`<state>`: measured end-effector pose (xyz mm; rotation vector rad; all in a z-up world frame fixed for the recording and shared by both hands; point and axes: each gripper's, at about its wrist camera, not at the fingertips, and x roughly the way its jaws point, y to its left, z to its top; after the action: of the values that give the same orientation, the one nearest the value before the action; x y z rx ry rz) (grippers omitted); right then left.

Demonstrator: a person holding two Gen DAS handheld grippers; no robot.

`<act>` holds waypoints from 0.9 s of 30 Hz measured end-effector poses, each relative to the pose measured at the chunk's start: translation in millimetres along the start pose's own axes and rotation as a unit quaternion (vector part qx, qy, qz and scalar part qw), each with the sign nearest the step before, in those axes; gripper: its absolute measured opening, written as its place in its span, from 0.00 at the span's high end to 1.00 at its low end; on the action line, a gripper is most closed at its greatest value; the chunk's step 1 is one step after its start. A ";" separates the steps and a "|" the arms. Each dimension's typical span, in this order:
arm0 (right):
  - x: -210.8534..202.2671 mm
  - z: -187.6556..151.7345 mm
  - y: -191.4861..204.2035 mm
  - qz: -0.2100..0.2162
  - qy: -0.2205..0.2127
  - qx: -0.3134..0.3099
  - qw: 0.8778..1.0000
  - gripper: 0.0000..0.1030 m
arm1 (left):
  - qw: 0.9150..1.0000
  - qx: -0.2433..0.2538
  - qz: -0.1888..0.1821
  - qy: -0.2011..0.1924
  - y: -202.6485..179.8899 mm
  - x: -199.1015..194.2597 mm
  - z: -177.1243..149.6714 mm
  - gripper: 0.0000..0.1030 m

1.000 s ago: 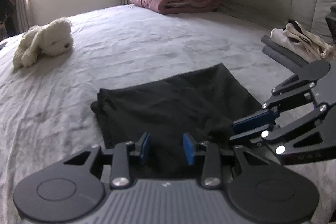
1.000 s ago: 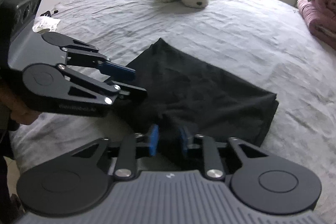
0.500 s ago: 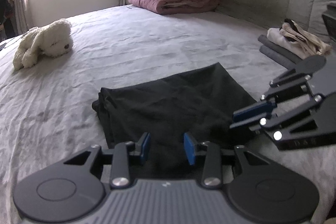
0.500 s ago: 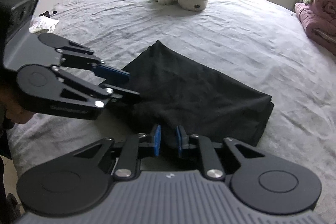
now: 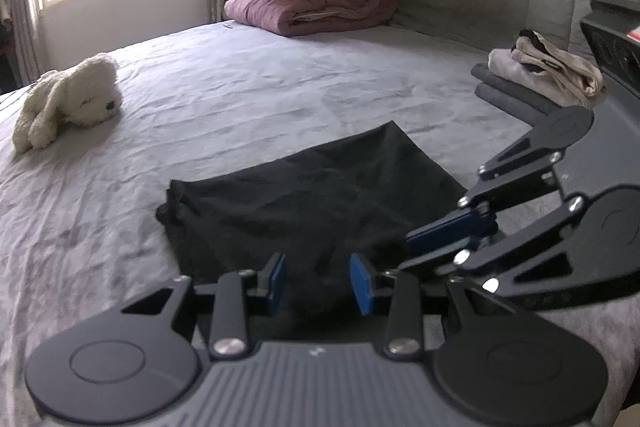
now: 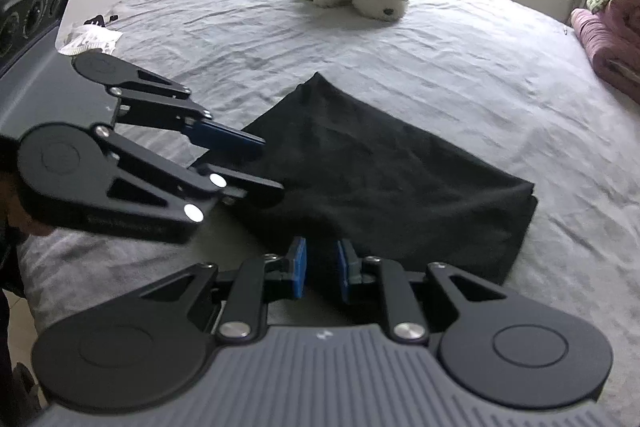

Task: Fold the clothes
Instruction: 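Lower both grippers onto the black bundle's edges and pinch them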

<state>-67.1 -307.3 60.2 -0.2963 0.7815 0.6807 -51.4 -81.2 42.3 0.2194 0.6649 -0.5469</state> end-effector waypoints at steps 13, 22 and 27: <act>3.9 -7.7 -4.2 -0.015 0.014 -0.017 1.000 0.87 | 1.000 0.012 0.008 0.010 4.8 4.9 -13.8 0.58; -6.5 -18.8 -17.3 -0.018 0.019 -0.019 0.999 0.73 | 0.999 -0.022 -0.021 0.013 23.4 -3.4 -21.8 0.53; -10.3 -24.0 -33.6 -0.030 0.024 0.002 0.999 0.70 | 0.998 -0.053 -0.041 0.020 35.9 -5.3 -21.9 0.53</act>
<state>-63.4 -348.7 51.3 -0.3330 0.8165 0.6170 -46.7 -41.0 29.6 0.1054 0.7423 -0.5848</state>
